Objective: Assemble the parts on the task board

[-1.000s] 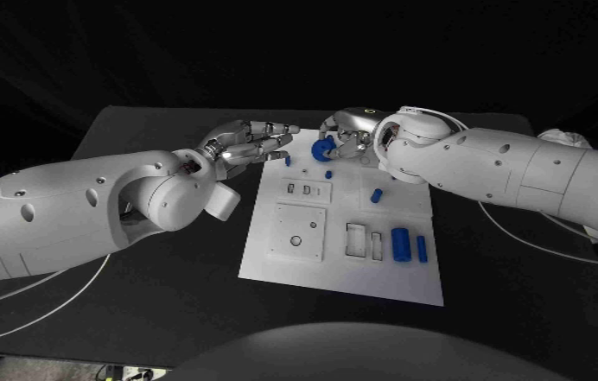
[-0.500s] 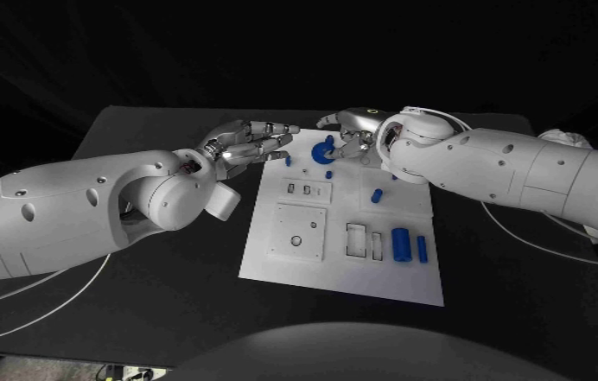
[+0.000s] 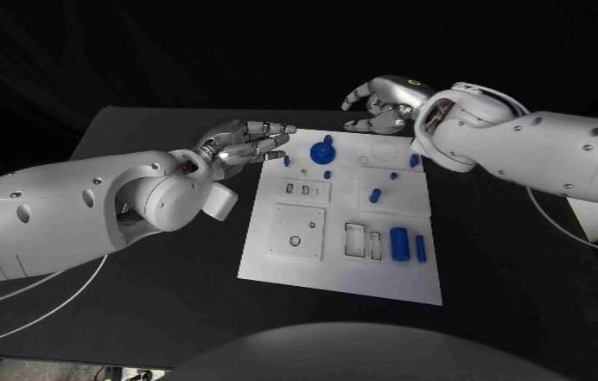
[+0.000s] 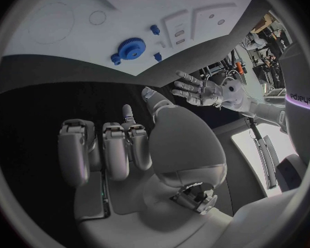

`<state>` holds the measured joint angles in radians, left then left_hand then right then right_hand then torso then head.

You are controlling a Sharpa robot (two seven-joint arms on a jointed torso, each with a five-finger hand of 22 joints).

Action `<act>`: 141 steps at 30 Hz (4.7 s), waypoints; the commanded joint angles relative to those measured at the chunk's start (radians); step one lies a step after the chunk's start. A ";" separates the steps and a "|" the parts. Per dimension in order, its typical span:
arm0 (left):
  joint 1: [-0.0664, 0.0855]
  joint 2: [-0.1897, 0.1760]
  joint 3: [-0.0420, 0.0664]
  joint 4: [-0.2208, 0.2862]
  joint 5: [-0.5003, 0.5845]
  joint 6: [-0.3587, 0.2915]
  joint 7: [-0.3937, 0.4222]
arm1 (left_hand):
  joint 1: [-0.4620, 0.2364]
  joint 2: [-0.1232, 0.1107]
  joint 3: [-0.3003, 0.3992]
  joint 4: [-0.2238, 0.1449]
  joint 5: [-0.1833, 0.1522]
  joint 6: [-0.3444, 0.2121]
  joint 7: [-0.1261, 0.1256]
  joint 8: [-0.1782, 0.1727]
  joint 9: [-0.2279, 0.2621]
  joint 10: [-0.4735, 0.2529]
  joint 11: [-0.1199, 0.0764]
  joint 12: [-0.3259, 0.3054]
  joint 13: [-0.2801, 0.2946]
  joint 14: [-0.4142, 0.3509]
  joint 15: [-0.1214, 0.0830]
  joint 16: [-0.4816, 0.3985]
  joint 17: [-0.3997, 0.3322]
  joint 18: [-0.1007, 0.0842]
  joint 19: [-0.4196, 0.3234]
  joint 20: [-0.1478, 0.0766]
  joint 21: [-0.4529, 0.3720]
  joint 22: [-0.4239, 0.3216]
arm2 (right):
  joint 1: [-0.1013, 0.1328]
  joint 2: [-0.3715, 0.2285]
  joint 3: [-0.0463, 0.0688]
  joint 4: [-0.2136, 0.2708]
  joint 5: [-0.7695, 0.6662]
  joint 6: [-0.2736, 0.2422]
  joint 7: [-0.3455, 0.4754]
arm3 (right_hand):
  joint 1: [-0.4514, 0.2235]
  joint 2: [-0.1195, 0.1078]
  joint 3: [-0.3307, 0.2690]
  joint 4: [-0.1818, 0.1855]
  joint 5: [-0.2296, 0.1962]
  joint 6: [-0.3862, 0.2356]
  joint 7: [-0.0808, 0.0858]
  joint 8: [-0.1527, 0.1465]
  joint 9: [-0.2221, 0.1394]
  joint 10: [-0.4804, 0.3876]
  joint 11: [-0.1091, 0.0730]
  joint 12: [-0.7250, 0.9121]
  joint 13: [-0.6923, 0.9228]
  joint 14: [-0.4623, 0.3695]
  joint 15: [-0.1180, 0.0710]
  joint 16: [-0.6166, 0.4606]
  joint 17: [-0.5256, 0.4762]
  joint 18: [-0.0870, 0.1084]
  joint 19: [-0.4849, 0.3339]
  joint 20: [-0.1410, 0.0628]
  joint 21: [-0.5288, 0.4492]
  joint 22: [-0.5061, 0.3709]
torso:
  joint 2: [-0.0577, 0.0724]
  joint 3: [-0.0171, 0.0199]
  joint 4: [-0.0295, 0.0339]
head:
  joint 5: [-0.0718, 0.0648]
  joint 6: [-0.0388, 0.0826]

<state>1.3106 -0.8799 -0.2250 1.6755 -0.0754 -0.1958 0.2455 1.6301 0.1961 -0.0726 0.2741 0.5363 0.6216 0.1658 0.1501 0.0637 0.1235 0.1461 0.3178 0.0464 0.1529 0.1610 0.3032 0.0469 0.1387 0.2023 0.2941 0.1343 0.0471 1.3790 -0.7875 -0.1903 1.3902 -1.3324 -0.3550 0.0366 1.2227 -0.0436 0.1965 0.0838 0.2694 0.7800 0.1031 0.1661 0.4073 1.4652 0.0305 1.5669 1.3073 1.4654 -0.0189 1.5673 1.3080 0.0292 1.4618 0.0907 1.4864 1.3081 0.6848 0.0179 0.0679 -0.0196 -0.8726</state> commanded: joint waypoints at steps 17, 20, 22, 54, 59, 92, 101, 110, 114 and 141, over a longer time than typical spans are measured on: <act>-0.013 -0.002 0.000 -0.003 -0.027 0.021 0.023 | 0.008 -0.004 0.010 -0.002 0.008 0.003 0.006 0.006 0.001 0.001 0.010 0.008 0.001 0.001 0.008 0.007 0.002 -0.014 0.006 -0.001 0.006 0.001 | -0.050 -0.294 -0.006 0.076 0.343 -0.062 0.262 | 0.073 -0.040 -0.016 0.063 0.246 -0.216 -0.008 0.184 0.307 0.106 -0.016 0.004 0.263 0.105 -0.013 0.003 0.263 -0.029 0.109 -0.014 0.084 0.263 | -0.007 -0.0024 -0.0119 | -0.021 0.000; -0.017 -0.002 0.000 -0.004 -0.030 0.026 0.024 | 0.008 -0.004 0.011 -0.003 0.008 0.003 0.006 0.006 0.001 0.002 0.010 0.009 0.001 0.001 0.009 0.008 0.002 -0.015 0.006 -0.001 0.006 0.001 | -0.078 -0.290 -0.006 0.044 0.353 -0.062 0.269 | 0.078 -0.043 -0.013 0.072 0.225 -0.246 -0.008 0.221 0.329 0.106 -0.014 0.004 0.263 0.105 -0.012 0.003 0.263 -0.028 0.105 -0.012 0.080 0.261 | -0.009 -0.0020 -0.0143 | -0.024 0.000; -0.020 -0.004 0.000 -0.004 -0.031 0.029 0.025 | 0.008 -0.004 0.011 -0.003 0.008 0.003 0.006 0.006 0.001 0.002 0.010 0.009 0.001 0.001 0.009 0.008 0.002 -0.015 0.006 -0.001 0.006 0.001 | -0.098 -0.280 -0.006 0.019 0.357 -0.059 0.275 | 0.080 -0.044 -0.014 0.080 0.198 -0.268 -0.007 0.242 0.339 0.106 -0.013 0.004 0.263 0.105 -0.011 0.003 0.263 -0.026 0.100 -0.010 0.075 0.259 | -0.010 -0.0012 -0.0157 | -0.025 0.000; -0.032 -0.016 0.001 -0.005 -0.032 0.040 0.025 | 0.012 -0.003 0.017 -0.005 0.009 0.001 0.007 0.006 0.001 0.002 0.012 0.009 0.001 0.000 0.009 0.008 0.001 -0.017 0.007 -0.001 0.007 0.001 | -0.236 -0.163 -0.006 -0.180 0.369 -0.026 0.315 | 0.095 -0.047 -0.019 0.110 0.140 -0.355 -0.002 0.330 0.362 0.106 -0.007 0.004 0.263 0.105 -0.006 0.003 0.263 -0.017 0.075 -0.003 0.047 0.247 | -0.012 -0.0019 -0.0163 | -0.038 0.000; -0.032 -0.017 0.001 -0.005 -0.032 0.040 0.025 | 0.012 -0.003 0.017 -0.005 0.009 0.001 0.007 0.006 0.001 0.002 0.012 0.009 0.001 0.000 0.009 0.008 0.001 -0.017 0.007 -0.001 0.007 0.001 | -0.237 -0.161 -0.006 -0.185 0.369 -0.021 0.315 | 0.109 -0.048 -0.009 0.110 0.213 -0.360 -0.002 0.360 0.362 0.106 -0.007 0.004 0.263 0.105 -0.005 0.003 0.263 -0.016 0.070 -0.003 0.043 0.245 | -0.012 -0.0019 -0.0164 | -0.037 0.000; -0.033 -0.017 0.001 -0.007 -0.033 0.046 0.019 | 0.015 -0.003 0.022 -0.006 0.009 -0.002 0.009 0.006 0.001 0.000 0.013 0.008 0.001 -0.001 0.010 0.008 0.001 -0.019 0.007 -0.001 0.007 0.001 | -0.256 -0.147 -0.006 -0.206 0.369 0.006 0.280 | 0.146 -0.049 0.024 0.091 0.286 -0.380 0.001 0.396 0.352 0.106 -0.005 0.004 0.263 0.105 -0.004 0.003 0.263 -0.012 0.058 -0.002 0.030 0.240 | -0.012 -0.0021 -0.0169 | -0.037 0.000; -0.033 -0.017 0.001 -0.007 -0.033 0.048 0.018 | 0.015 -0.003 0.022 -0.006 0.009 -0.002 0.009 0.006 0.001 0.000 0.013 0.008 0.001 -0.001 0.010 0.008 0.001 -0.019 0.007 -0.001 0.007 0.001 | -0.257 -0.147 -0.006 -0.207 0.369 0.006 0.274 | 0.152 -0.047 0.030 0.087 0.292 -0.386 0.002 0.399 0.350 0.106 -0.004 0.004 0.263 0.105 -0.003 0.003 0.263 -0.011 0.055 -0.001 0.027 0.239 | -0.012 -0.0018 -0.0162 | -0.037 0.000; -0.033 -0.017 0.000 -0.007 -0.033 0.049 0.016 | 0.015 -0.003 0.022 -0.006 0.009 -0.002 0.009 0.006 0.001 0.000 0.013 0.008 0.001 -0.001 0.010 0.008 0.001 -0.019 0.007 -0.001 0.007 0.001 | -0.257 -0.146 -0.006 -0.207 0.369 0.006 0.271 | 0.153 -0.041 0.041 0.086 0.299 -0.368 0.002 0.425 0.352 0.106 -0.003 0.004 0.263 0.105 -0.002 0.003 0.263 -0.010 0.052 0.000 0.024 0.238 | -0.012 -0.0019 -0.0160 | -0.036 0.000; -0.033 -0.017 0.000 -0.007 -0.033 0.050 0.015 | 0.015 -0.003 0.022 -0.006 0.009 -0.002 0.009 0.006 0.001 0.000 0.013 0.008 0.001 -0.001 0.010 0.008 0.001 -0.019 0.007 -0.001 0.007 0.001 | -0.257 -0.146 -0.006 -0.206 0.369 0.005 0.268 | 0.153 -0.039 0.046 0.085 0.300 -0.355 0.001 0.441 0.354 0.106 -0.004 0.004 0.263 0.105 -0.002 0.003 0.263 -0.010 0.052 0.000 0.023 0.237 | -0.012 -0.0022 -0.0161 | -0.037 0.000; -0.033 -0.019 0.000 -0.006 -0.033 0.049 0.012 | 0.015 -0.004 0.025 -0.006 0.009 -0.003 0.010 0.006 0.000 0.000 0.014 0.009 0.001 -0.002 0.010 0.008 0.001 -0.020 0.007 -0.001 0.007 0.001 | -0.254 -0.139 -0.005 -0.199 0.415 -0.057 0.290 | 0.149 -0.024 0.066 0.080 0.310 -0.281 -0.003 0.511 0.359 0.106 -0.008 0.004 0.263 0.105 -0.007 0.003 0.263 -0.009 0.048 -0.003 0.019 0.236 | -0.013 -0.0027 -0.0178 | -0.029 0.000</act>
<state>1.2769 -0.8998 -0.2252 1.6676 -0.1042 -0.1630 0.2521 1.6340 0.1922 -0.0558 0.2685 0.5399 0.6181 0.1693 0.1501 0.0637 0.1236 0.1532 0.3226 0.0464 0.1509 0.1661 0.3057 0.0469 0.1247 0.2037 0.2926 0.1383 0.0471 1.1238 -0.9279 -0.1952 1.1865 -0.9393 -0.3805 0.3025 1.3711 -0.0762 0.2576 0.1637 0.5754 0.4921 0.1022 0.6735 0.7673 1.4651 0.0199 1.5669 1.3073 1.4665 -0.0251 1.5673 1.3075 0.0140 1.4663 0.0824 1.5065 1.3076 0.6723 0.0159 0.0512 -0.0495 -0.8726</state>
